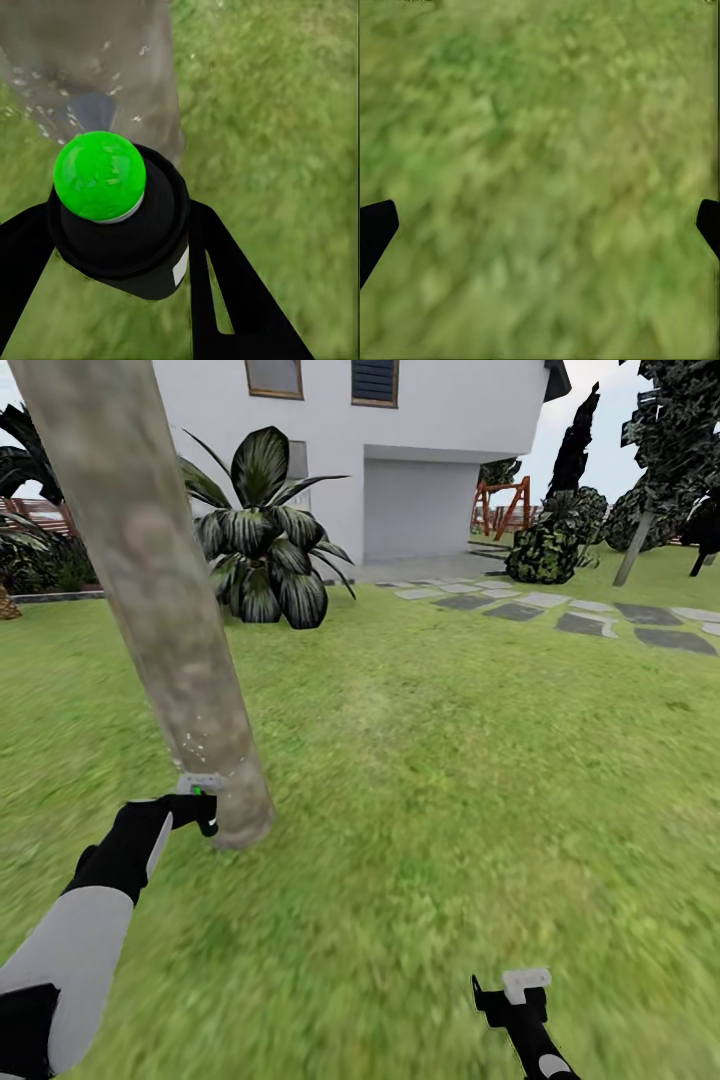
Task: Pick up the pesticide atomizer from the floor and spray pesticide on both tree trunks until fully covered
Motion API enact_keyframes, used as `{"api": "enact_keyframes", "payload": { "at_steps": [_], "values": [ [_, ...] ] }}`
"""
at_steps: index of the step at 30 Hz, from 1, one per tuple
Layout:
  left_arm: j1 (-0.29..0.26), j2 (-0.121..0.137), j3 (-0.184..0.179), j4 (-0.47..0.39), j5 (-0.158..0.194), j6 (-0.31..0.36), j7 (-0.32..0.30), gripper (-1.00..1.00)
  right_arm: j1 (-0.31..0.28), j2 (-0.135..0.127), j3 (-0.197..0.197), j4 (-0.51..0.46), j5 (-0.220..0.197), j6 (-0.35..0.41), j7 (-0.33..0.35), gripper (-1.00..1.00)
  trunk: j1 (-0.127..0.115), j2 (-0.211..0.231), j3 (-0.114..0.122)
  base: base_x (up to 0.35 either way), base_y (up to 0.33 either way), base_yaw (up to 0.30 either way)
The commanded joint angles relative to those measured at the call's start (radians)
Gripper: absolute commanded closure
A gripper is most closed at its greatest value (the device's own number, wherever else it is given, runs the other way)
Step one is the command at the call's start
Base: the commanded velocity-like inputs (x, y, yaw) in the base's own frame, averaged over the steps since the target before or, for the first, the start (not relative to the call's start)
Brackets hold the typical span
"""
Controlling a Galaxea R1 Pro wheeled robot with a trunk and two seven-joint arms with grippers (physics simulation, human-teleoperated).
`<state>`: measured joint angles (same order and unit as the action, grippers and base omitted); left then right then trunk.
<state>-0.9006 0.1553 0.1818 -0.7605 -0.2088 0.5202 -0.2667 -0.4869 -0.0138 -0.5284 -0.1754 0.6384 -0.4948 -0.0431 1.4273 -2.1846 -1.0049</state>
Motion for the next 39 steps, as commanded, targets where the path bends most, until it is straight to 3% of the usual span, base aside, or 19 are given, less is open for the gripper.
{"api": "enact_keyframes", "payload": {
  "at_steps": [1, 13, 22, 27, 34, 39],
  "values": [
    [0.001, 0.000, 0.004, -0.002, -0.010, 0.004, -0.009, 1.00, -0.001, 0.000, -0.005, 0.002, 0.011, -0.004, -0.004, -1.00, 0.000, 0.000, -0.001, 0.174, -0.232, 0.000],
    [0.009, 0.004, 0.013, 0.009, -0.012, 0.003, -0.006, 1.00, -0.001, 0.000, -0.005, 0.001, 0.011, -0.004, -0.004, -1.00, 0.000, 0.000, -0.001, 0.036, -0.264, 0.009],
    [0.009, 0.011, 0.013, 0.008, -0.011, 0.003, -0.003, 1.00, -0.001, 0.000, -0.005, 0.002, 0.011, -0.004, -0.004, -1.00, 0.000, 0.000, -0.001, 0.036, -0.270, 0.244],
    [0.013, 0.013, 0.010, 0.029, -0.008, 0.002, 0.073, 1.00, -0.001, 0.000, -0.005, 0.002, 0.011, -0.004, -0.004, -1.00, 0.000, 0.000, -0.001, 0.137, -0.270, 0.224],
    [0.014, 0.003, 0.013, 0.039, 0.000, 0.003, 0.074, 1.00, -0.001, 0.000, -0.005, 0.002, 0.011, -0.004, -0.003, -1.00, 0.000, 0.000, -0.001, 0.198, -0.231, 0.006],
    [0.015, 0.020, 0.032, 0.062, -0.004, 0.002, 0.075, 1.00, -0.001, 0.000, -0.005, 0.001, 0.011, -0.004, -0.004, -1.00, 0.000, 0.000, -0.001, 0.239, -0.197, 0.000]
  ]
}}
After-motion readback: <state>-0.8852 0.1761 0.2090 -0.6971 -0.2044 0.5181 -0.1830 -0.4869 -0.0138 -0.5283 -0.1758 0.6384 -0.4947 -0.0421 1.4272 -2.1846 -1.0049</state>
